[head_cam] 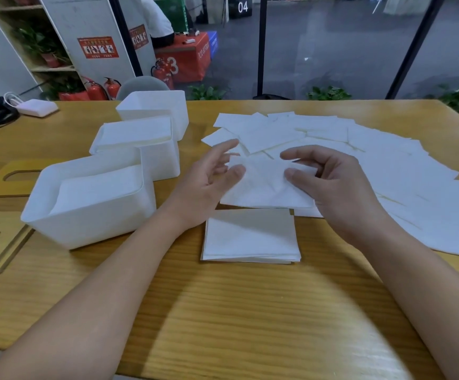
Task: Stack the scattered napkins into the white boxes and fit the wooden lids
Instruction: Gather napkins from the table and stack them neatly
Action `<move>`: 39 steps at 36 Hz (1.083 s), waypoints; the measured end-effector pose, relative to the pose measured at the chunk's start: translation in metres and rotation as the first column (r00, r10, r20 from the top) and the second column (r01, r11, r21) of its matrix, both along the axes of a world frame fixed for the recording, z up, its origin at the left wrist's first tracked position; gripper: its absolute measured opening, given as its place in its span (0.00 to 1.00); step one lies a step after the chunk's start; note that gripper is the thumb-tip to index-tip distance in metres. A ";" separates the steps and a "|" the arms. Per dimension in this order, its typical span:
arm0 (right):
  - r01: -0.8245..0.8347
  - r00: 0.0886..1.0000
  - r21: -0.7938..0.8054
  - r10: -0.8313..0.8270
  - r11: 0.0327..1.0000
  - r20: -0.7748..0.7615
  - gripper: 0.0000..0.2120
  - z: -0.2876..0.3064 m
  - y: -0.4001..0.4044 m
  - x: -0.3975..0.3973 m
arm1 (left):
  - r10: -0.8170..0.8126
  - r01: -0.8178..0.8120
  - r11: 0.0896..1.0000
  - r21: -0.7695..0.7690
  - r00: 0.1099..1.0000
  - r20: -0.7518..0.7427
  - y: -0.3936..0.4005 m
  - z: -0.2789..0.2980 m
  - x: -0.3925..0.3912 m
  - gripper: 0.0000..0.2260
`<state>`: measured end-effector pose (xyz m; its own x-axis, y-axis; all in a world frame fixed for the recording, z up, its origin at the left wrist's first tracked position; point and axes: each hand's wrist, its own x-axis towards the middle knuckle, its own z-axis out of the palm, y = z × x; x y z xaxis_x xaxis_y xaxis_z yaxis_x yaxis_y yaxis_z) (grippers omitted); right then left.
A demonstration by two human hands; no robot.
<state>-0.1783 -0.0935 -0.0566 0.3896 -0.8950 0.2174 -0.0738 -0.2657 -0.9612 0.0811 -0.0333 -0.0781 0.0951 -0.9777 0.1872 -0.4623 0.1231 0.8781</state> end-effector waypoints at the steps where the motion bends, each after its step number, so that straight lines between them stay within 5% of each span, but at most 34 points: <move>1: -0.026 1.000 0.011 0.026 1.000 0.010 0.10 0.002 0.002 0.000 | -0.008 0.008 1.000 0.005 0.997 -0.074 0.000 0.001 0.000 0.26; 5: -0.104 0.994 0.039 0.104 0.994 -0.010 0.09 0.006 0.010 0.002 | -0.093 0.088 0.996 -0.030 0.961 -0.262 0.005 0.010 -0.002 0.19; 15: -0.245 0.881 0.040 0.240 0.969 -0.408 0.10 -0.005 0.000 -0.004 | -0.251 0.238 0.952 0.191 0.967 0.049 0.013 0.018 0.012 0.16; 23: -0.082 0.810 -0.289 -0.105 0.954 -0.577 0.14 -0.015 -0.002 -0.001 | -0.239 0.189 0.960 0.209 0.939 0.248 0.011 0.013 0.014 0.12; 27: -0.073 0.678 -0.439 -0.278 0.896 -0.680 0.26 -0.022 -0.011 0.002 | -0.117 0.089 0.991 0.099 0.939 0.325 0.007 0.007 0.012 0.04; 33: -0.158 0.531 -0.361 -0.229 0.919 -0.816 0.39 -0.046 -0.024 0.003 | -0.025 0.003 0.998 0.060 0.926 0.376 0.003 -0.002 0.004 0.05; 39: -0.237 0.586 -0.360 -0.163 0.902 -0.794 0.32 -0.046 -0.024 0.005 | 0.008 -0.015 1.000 0.017 0.927 0.375 -0.003 -0.009 0.007 0.06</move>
<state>-0.1733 -0.1173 -0.1031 0.6093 -0.7839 0.1198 -0.7248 -0.6118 -0.3168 0.0883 -0.0366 -0.0866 0.0332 -0.9807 0.1928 -0.7594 0.1007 0.6428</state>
